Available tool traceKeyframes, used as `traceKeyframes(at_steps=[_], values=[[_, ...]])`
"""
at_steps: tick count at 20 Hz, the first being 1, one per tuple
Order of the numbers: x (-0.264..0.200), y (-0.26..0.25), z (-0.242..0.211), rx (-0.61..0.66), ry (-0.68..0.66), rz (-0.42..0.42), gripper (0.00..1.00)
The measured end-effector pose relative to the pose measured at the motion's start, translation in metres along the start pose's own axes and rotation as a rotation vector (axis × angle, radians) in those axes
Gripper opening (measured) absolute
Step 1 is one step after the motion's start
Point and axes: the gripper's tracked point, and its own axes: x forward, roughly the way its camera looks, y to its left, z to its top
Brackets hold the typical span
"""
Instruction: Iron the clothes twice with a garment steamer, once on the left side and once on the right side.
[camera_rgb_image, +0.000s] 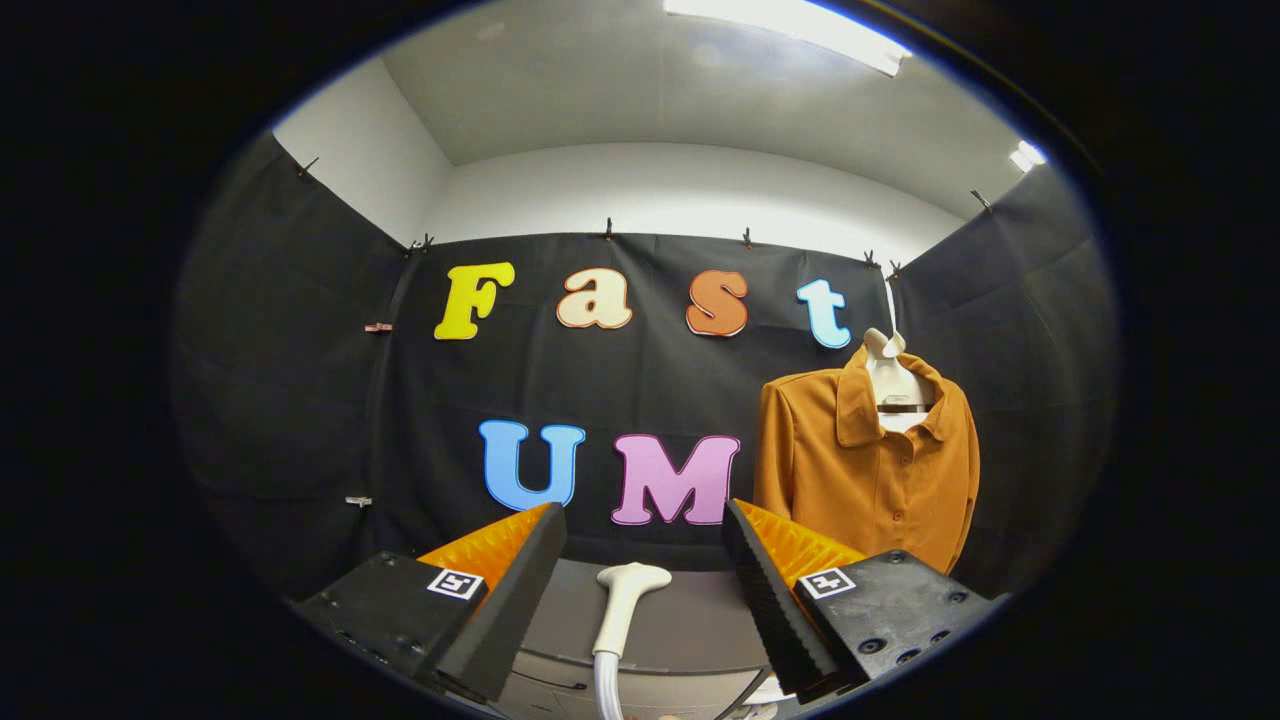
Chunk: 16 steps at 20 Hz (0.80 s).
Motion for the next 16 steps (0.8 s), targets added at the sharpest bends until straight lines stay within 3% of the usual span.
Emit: traceKeyframes(at_steps=[16], values=[[0.002,0.015,-0.017,0.001,0.046,-0.073,0.99]])
